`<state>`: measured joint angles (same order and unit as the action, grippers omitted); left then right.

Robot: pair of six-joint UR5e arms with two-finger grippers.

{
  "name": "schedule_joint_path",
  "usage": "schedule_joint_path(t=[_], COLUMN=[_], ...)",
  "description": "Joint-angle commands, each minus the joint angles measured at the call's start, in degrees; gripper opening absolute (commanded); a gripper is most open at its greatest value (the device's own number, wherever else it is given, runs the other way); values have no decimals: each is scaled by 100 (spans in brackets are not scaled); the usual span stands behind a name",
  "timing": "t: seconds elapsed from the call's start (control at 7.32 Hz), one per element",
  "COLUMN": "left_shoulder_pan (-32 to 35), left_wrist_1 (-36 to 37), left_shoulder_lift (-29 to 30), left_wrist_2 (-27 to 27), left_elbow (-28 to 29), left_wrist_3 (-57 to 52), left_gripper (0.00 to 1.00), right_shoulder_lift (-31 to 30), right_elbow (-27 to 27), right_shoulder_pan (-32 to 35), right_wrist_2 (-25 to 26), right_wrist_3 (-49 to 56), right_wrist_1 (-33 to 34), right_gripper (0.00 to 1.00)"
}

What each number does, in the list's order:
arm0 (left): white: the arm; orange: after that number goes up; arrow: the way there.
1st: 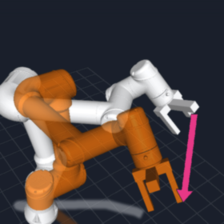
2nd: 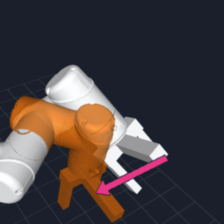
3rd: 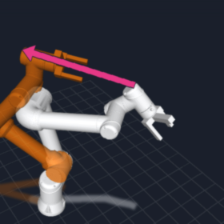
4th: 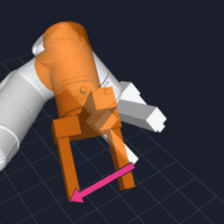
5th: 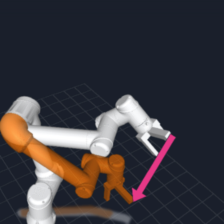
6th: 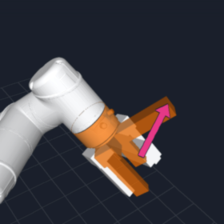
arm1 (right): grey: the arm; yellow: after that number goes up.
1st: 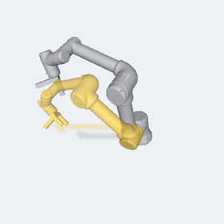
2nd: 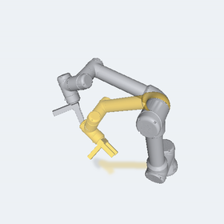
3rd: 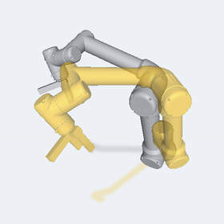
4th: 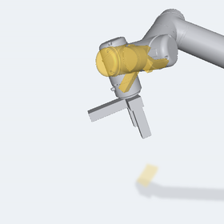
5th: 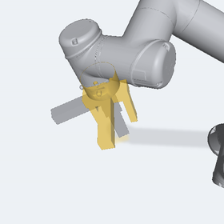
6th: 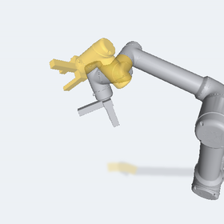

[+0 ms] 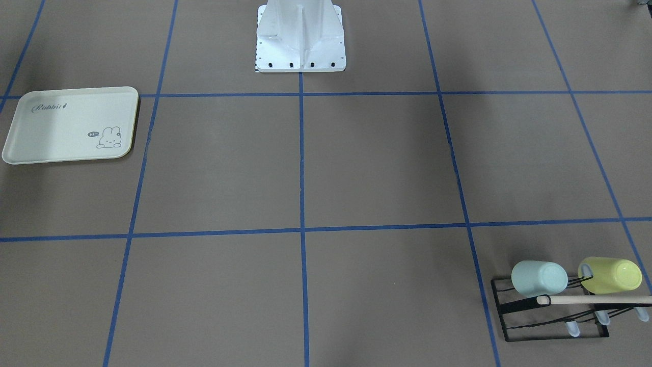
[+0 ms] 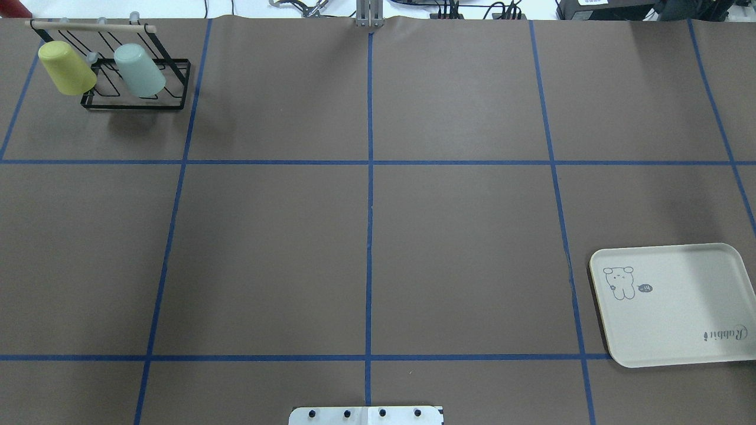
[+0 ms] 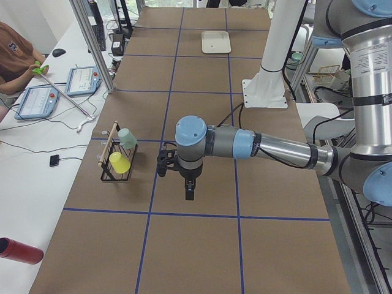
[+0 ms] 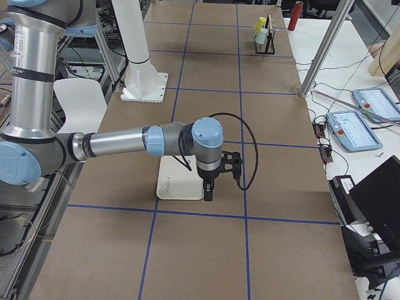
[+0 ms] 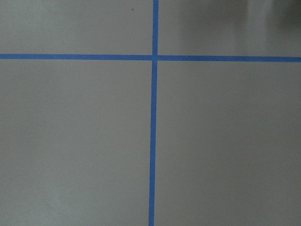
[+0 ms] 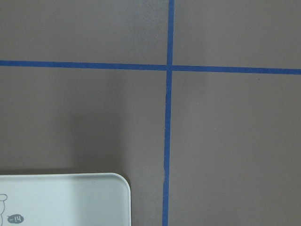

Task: Left arm grabs green cup and hands to right arm on tray

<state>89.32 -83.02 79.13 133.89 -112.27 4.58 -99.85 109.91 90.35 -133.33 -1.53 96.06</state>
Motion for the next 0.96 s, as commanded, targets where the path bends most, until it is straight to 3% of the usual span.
schedule_joint_path(t=[0.0, 0.14, 0.41, 0.55, 0.82], left_shoulder_pan=[-72, -273, -1063, -1257, -1757], left_wrist_1=[-30, -117, -285, -311, -320], left_shoulder_lift=[-12, 101, 1030, 1199, 2164], left_wrist_2=[67, 215, 173, 155, -377], left_elbow=[30, 4, -5, 4, 153], left_wrist_3=[86, 200, 1058, 1228, 1702], left_gripper=[100, 100, 100, 100, 100], right_shoulder_lift=[9, 18, 18, 18, 62], right_elbow=[31, 22, -4, -4, -39], right_shoulder_pan=[-18, -18, -27, -88, -184], right_wrist_2=[-148, -297, -299, -299, -290], right_wrist_3=[-41, -41, 3, -14, -32], right_wrist_1=[0, 0, 0, 0, 0], right_gripper=[100, 100, 100, 100, 100])
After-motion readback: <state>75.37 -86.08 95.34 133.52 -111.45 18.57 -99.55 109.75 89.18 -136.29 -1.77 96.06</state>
